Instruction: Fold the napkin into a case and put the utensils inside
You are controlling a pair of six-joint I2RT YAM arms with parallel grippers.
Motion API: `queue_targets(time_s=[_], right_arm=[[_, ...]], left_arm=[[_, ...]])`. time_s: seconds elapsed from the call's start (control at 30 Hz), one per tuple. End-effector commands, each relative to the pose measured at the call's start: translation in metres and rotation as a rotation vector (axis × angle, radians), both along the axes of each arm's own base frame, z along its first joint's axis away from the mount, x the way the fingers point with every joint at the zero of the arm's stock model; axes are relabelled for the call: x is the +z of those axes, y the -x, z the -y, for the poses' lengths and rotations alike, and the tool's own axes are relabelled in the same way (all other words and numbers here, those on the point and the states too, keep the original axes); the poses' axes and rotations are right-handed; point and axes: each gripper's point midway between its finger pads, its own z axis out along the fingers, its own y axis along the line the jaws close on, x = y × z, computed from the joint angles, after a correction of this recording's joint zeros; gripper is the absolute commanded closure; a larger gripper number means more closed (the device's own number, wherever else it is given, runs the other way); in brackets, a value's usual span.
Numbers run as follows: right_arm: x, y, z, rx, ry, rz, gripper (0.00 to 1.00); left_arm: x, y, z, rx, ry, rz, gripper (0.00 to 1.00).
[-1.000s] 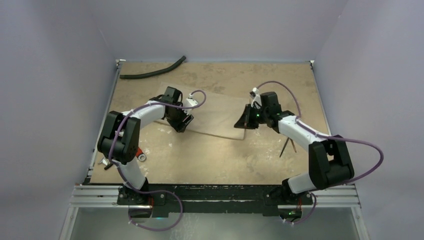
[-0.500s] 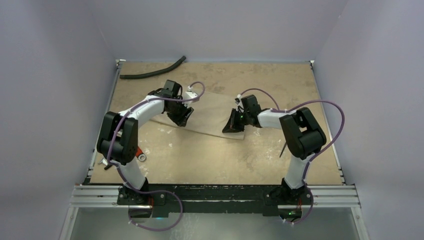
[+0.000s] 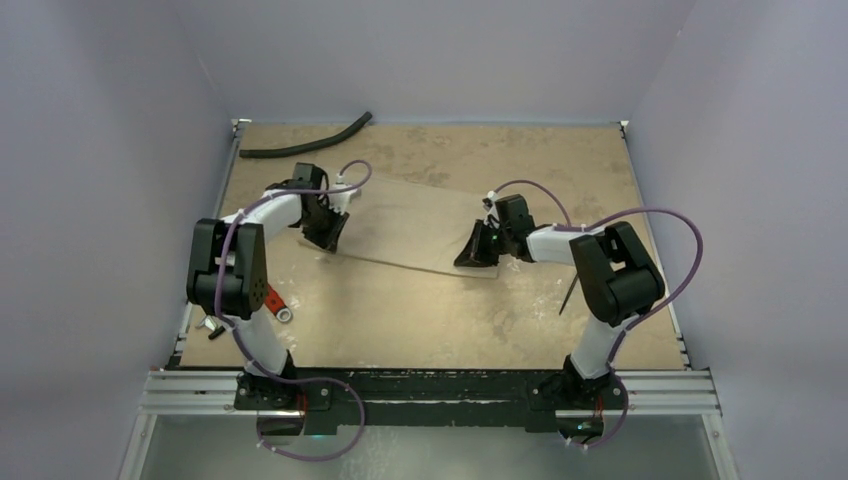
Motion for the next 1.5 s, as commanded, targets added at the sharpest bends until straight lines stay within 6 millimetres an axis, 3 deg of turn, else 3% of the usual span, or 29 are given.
queue_targets(time_s=[0.0,0.4,0.77,0.9,0.97,1.1,1.13,1.23,1.47], right_arm=[[-0.032,0.018,0.040,-0.036,0.147,-0.060,1.00],[-0.027,0.006,0.073,-0.088,0.184,-0.042,1.00],[-0.038,0.008,0.080,-0.096,0.225,-0.056,1.00],[-0.029,0.005,0.082,-0.103,0.235,-0.040,1.00],[-0.014,-0.002,0.080,-0.103,0.220,-0.005,0.91],[0.026,-0.015,0.079,-0.127,0.210,0.063,0.54],[0.032,-0.017,0.080,-0.134,0.215,0.072,0.49],[0.054,-0.017,0.087,-0.176,0.231,0.105,0.36],[0.064,0.019,0.112,-0.315,0.281,0.069,0.22]], left_arm=[[-0.005,-0.008,-0.031,0.042,-0.032,-0.005,0.79],[-0.009,-0.019,-0.102,0.153,-0.217,0.061,0.82],[0.024,-0.025,-0.105,0.198,-0.139,0.089,0.81],[0.039,-0.032,-0.107,0.224,-0.142,0.122,0.81],[0.048,-0.036,-0.102,0.236,-0.114,0.137,0.80],[0.053,-0.041,-0.084,0.234,-0.027,0.129,0.80],[0.051,-0.042,-0.081,0.233,-0.023,0.125,0.80],[0.039,-0.045,-0.079,0.242,-0.022,0.113,0.79],[0.002,-0.032,-0.078,0.241,-0.025,0.050,0.79]])
